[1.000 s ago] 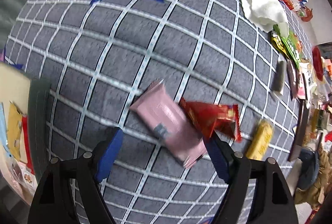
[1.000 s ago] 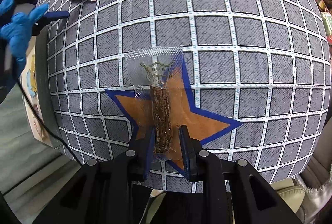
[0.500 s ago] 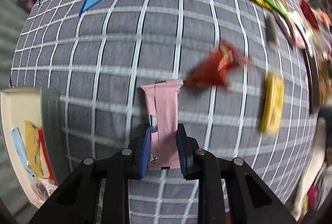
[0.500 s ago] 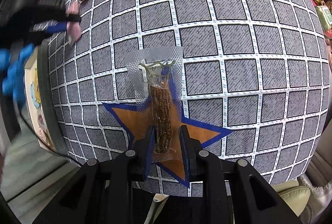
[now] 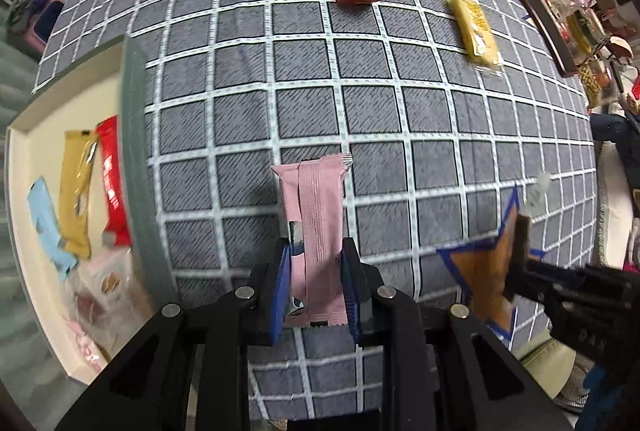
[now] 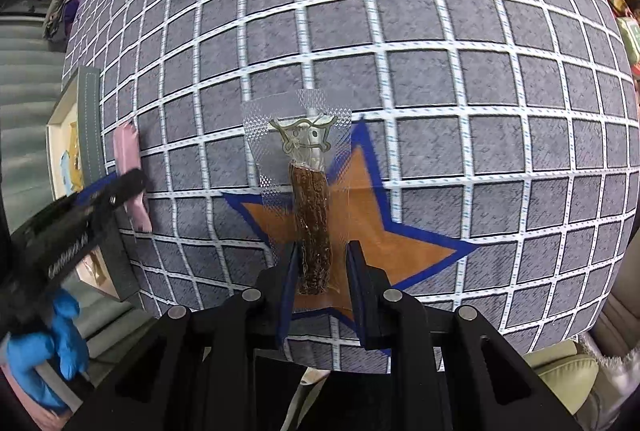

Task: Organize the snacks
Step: 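Carry both snacks over the cream tray and open both tools to release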

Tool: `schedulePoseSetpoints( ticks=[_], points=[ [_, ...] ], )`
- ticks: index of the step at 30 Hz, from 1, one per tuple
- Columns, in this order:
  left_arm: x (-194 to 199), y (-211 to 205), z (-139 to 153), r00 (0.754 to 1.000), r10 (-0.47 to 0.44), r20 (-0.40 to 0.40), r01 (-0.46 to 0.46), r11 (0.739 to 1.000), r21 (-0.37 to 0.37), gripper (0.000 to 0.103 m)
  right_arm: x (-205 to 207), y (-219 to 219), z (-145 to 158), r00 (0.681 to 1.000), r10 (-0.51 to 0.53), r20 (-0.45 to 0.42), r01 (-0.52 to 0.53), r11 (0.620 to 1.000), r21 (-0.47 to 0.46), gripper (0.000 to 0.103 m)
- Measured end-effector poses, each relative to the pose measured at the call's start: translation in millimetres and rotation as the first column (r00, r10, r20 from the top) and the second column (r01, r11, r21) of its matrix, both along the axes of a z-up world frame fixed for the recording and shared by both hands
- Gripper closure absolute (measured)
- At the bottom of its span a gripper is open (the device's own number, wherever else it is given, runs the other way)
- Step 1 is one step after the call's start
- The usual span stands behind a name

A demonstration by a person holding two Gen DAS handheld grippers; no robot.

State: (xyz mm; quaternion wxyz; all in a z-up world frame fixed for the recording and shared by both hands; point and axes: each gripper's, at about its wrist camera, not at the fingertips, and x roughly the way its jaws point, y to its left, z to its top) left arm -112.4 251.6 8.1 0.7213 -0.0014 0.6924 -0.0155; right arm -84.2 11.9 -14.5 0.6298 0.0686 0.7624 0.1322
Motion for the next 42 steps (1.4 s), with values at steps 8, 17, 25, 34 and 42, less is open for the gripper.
schedulePoseSetpoints(
  ticks=[8,17,25,34,42],
  points=[
    [-30,27,45,0.996,0.032,0.084,-0.032,0.999,0.001,0.076,6,42,19,0.994,0.106,0.037,-0.106,0.994,-0.001,0.077],
    [-47,119,82,0.97,0.18,0.163,-0.183,0.983,0.0,0.076,10,143,40,0.958,0.266,0.105,-0.27,0.962,0.027,0.077],
    [-64,177,70,0.935,0.318,0.156,-0.328,0.944,0.041,0.076,2,241,51,0.908,0.394,0.14,-0.407,0.91,0.081,0.077],
    [-82,204,56,0.919,0.374,0.121,-0.382,0.923,0.047,0.076,-7,324,54,0.867,0.476,0.149,-0.492,0.864,0.107,0.077],
    [-86,206,51,0.925,0.363,0.107,-0.371,0.927,0.058,0.045,-10,345,52,0.865,0.487,0.126,-0.499,0.86,0.106,0.077]
  ],
)
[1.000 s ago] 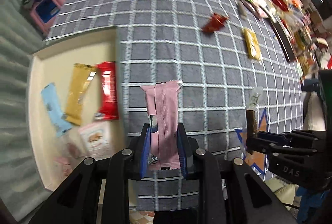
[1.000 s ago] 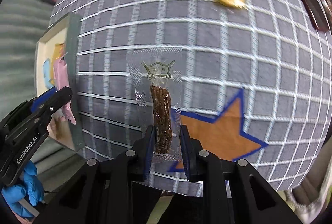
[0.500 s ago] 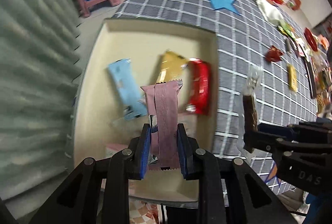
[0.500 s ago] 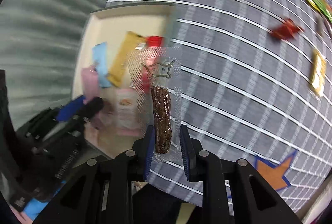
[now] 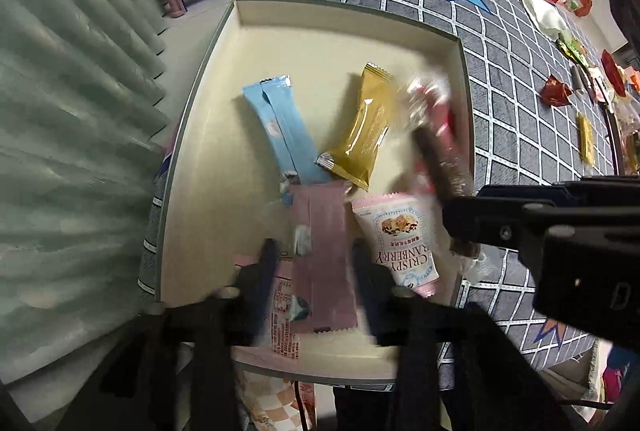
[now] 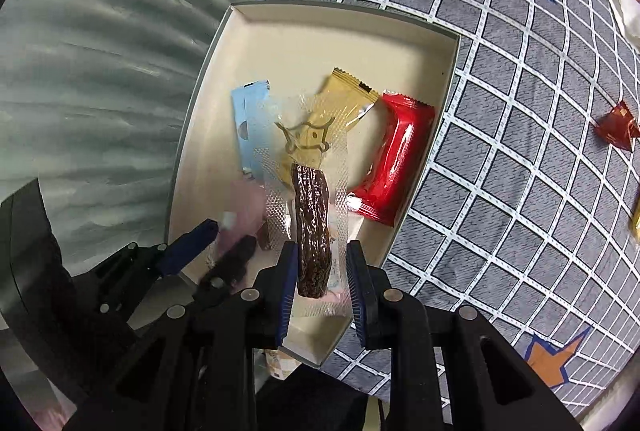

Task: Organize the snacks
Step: 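Carry both snacks over the cream tray and open both tools to release, then grasp the red candy wrapper with left tool while right tool grasps yellow Wangwang cake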

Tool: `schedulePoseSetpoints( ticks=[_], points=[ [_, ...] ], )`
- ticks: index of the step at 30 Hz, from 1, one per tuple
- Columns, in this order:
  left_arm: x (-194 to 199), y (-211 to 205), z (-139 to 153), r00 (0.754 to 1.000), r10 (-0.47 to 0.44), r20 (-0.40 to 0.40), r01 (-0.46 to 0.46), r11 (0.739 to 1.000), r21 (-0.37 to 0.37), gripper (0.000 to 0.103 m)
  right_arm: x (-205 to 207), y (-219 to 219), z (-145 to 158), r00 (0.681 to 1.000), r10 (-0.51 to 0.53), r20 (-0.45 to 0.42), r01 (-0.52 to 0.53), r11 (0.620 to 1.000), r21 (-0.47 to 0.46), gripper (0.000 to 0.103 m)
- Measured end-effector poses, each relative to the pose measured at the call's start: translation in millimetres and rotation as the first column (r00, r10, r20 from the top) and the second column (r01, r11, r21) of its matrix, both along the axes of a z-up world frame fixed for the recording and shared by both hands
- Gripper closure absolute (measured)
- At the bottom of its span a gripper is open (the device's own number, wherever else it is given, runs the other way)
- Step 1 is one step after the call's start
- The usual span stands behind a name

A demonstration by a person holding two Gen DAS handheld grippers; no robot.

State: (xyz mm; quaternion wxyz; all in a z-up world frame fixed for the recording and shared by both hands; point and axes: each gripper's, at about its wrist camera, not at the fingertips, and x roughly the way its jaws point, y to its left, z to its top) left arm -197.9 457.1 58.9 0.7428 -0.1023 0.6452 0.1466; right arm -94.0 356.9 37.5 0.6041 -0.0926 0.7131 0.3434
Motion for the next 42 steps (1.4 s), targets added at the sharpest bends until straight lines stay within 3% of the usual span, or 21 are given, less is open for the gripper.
schedulePoseSetpoints(
  ticks=[1,2,3,4,5,6,10,12,19,24,28,34,38,42],
  points=[
    [0,0,1,1.0,0.005,0.005,-0.005,1.0,0.004,0.034,0,0,-1,1.0,-0.002,-0.005,0.001,1.0,-0.004,0.077],
    [0,0,2,1.0,0.009,0.013,-0.009,1.0,0.007,0.029,1,0,-2,1.0,-0.004,-0.009,0.004,1.0,-0.005,0.077],
    [0,0,3,1.0,0.009,0.021,-0.009,1.0,0.008,0.029,2,-2,-3,1.0,-0.009,-0.013,0.009,1.0,-0.006,0.066],
    [0,-1,4,1.0,0.006,0.024,-0.006,1.0,0.004,0.028,4,-5,-3,1.0,-0.014,-0.014,0.014,1.0,-0.009,0.052],
    [1,-1,4,1.0,0.004,0.022,-0.004,1.0,0.005,0.028,7,-12,-2,1.0,-0.023,-0.009,0.023,1.0,-0.013,0.021],
    [2,-2,5,1.0,0.002,0.022,-0.002,1.0,0.008,0.028,8,-17,-1,0.999,-0.034,0.003,0.034,0.999,-0.012,0.012],
    [7,-7,7,0.999,-0.008,0.036,0.008,1.0,-0.015,0.026,15,-39,-6,0.996,-0.079,0.029,0.08,0.996,-0.045,0.012],
    [9,-12,10,0.999,-0.018,0.042,0.019,0.999,-0.027,0.026,20,-58,-17,0.993,-0.112,0.025,0.114,0.989,-0.091,0.0],
    [24,-44,22,0.991,-0.106,0.076,0.111,0.992,-0.059,0.026,30,-153,-58,0.949,-0.313,-0.027,0.299,0.928,-0.223,0.0],
    [48,-84,28,0.969,-0.225,0.1,0.231,0.972,-0.053,0.026,27,-223,-86,0.88,-0.472,-0.06,0.433,0.846,-0.311,0.0],
    [94,-123,34,0.948,-0.296,0.119,0.305,0.95,-0.068,0.024,22,-257,-94,0.841,-0.538,-0.064,0.492,0.807,-0.327,0.0],
    [184,-192,34,0.899,-0.413,0.145,0.418,0.908,-0.009,0.024,14,-268,-97,0.847,-0.532,-0.017,0.494,0.798,-0.345,0.0],
    [242,-234,21,0.855,-0.505,0.121,0.499,0.863,0.074,0.024,11,-286,-103,0.86,-0.509,-0.019,0.473,0.811,-0.345,0.0],
    [280,-252,2,0.853,-0.513,0.091,0.509,0.858,0.071,0.024,-2,-302,-115,0.852,-0.522,-0.05,0.477,0.811,-0.338,0.0]
  ],
)
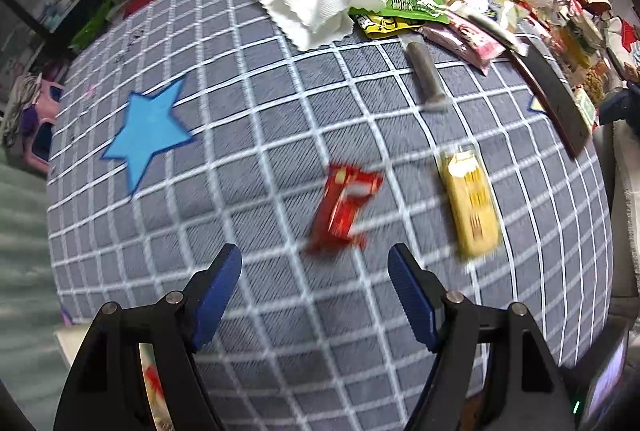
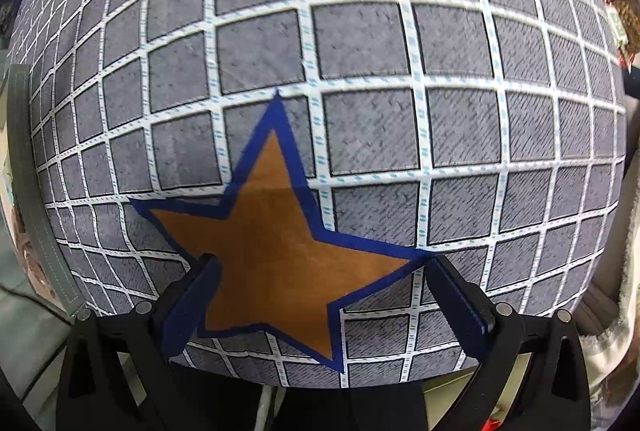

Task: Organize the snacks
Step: 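Grasp the red candy wrapper with left tool while right tool grasps yellow Wangwang cake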

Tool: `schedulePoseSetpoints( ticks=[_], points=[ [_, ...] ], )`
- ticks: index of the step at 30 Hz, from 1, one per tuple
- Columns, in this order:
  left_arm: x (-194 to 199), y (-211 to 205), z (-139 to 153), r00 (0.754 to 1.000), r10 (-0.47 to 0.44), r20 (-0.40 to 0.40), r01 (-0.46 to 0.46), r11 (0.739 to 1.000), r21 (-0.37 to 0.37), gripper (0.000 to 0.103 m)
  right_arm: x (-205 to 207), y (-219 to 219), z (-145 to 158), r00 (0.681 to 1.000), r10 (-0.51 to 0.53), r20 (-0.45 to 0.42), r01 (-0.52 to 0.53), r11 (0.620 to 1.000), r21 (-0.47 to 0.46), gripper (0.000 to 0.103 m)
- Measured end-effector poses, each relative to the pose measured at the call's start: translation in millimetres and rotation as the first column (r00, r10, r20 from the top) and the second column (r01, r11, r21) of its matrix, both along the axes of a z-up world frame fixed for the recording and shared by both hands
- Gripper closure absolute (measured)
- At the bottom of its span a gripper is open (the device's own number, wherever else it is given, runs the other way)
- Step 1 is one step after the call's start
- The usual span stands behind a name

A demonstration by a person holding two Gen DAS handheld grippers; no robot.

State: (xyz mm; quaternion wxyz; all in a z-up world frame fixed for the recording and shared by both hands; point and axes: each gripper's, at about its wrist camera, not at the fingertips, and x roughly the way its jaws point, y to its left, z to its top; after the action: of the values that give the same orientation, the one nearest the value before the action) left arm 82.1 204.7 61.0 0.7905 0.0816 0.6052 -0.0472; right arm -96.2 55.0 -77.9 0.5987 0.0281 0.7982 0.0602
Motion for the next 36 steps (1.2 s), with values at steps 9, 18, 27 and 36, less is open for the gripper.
schedulePoseSetpoints(
  ticks=[9,18,27,36],
  points=[
    [35,-14,-43,0.99,0.007,-0.137,-0.002,0.999,0.036,0.042,-17,-10,-10,1.0,0.012,0.015,-0.012,1.0,0.005,0.0],
    [3,9,-54,0.985,0.066,-0.161,-0.071,0.997,-0.03,0.076,28,-44,20,0.993,-0.076,0.085,0.073,0.997,0.035,0.0],
    [-96,39,-70,0.947,0.155,-0.281,-0.159,0.987,0.008,0.076,138,-17,40,0.973,-0.064,0.22,0.053,0.997,0.059,0.0],
    [-131,60,-84,0.939,0.208,-0.274,-0.215,0.977,0.004,0.074,178,17,38,0.973,0.027,0.23,-0.013,0.998,-0.059,0.036]
  ],
)
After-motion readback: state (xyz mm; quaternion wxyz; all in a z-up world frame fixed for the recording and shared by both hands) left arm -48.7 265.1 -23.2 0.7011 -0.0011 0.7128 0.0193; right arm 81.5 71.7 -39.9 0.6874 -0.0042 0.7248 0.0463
